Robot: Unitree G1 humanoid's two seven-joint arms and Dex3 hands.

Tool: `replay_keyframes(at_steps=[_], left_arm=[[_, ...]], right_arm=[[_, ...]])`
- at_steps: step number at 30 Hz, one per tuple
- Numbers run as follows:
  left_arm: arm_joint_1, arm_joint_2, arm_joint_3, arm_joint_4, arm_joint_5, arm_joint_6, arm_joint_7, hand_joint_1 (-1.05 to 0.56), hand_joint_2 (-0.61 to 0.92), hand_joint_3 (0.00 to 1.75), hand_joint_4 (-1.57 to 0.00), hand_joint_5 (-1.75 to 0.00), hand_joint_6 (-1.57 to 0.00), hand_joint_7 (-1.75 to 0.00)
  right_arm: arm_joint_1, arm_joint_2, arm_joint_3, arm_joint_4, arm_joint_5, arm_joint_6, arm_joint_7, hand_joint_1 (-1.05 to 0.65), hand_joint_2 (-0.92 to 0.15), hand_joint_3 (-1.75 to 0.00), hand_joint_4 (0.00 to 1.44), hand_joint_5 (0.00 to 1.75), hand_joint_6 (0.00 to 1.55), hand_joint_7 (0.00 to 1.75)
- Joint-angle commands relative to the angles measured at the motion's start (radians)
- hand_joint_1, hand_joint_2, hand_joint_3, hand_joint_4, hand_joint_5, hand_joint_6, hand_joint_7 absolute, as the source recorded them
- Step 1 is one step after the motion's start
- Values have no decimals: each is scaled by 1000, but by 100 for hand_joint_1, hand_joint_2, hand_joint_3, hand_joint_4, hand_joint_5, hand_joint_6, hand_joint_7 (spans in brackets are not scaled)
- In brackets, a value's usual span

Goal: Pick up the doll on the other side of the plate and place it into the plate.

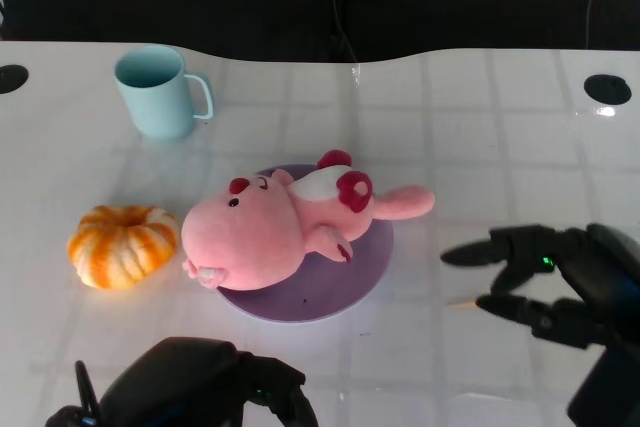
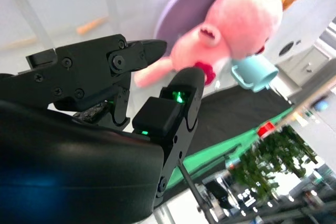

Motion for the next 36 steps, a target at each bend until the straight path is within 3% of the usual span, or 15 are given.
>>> replay_keyframes(at_steps=[1,3,7,11,14,20,26,36], left_arm=[[-1,21,18,-2,-14,3,-10,-17,92,26,-73,-133,-89,-58],[0,29,27,4,-22,-9,-5,-17,92,26,-73,-134,-89,-58],[3,43,44,3,-51,-4,-18,-17,92,27,-71,-134,-88,-57],[3,50,54,16,-69,-19,-10,-17,92,27,-68,-141,-88,-58],[4,55,60,23,-81,-29,-5,-17,92,26,-67,-141,-88,-58],[4,56,67,39,-88,-44,1,-17,92,27,-68,-141,-88,-59],[4,54,72,46,-92,-52,2,-17,92,28,-68,-142,-88,-60],[0,54,77,50,-98,-47,-8,-17,92,27,-67,-142,-86,-62]], right_arm=[[49,-10,-34,-74,47,71,44,4,-87,-31,85,108,105,32],[74,-4,-39,-102,63,92,56,9,-67,-74,89,113,109,37],[88,-4,-24,-82,47,91,51,10,-49,-108,93,133,112,49],[70,2,-14,-38,32,83,40,10,-36,-134,88,164,95,103],[59,7,-12,-14,24,82,32,9,-35,-139,87,173,89,124],[42,3,7,10,-37,113,26,0,-34,-134,87,175,80,150],[38,3,25,6,-69,139,34,-4,-33,-133,85,175,77,156],[33,-2,44,16,-91,120,35,-2,-32,-132,88,175,80,151]])
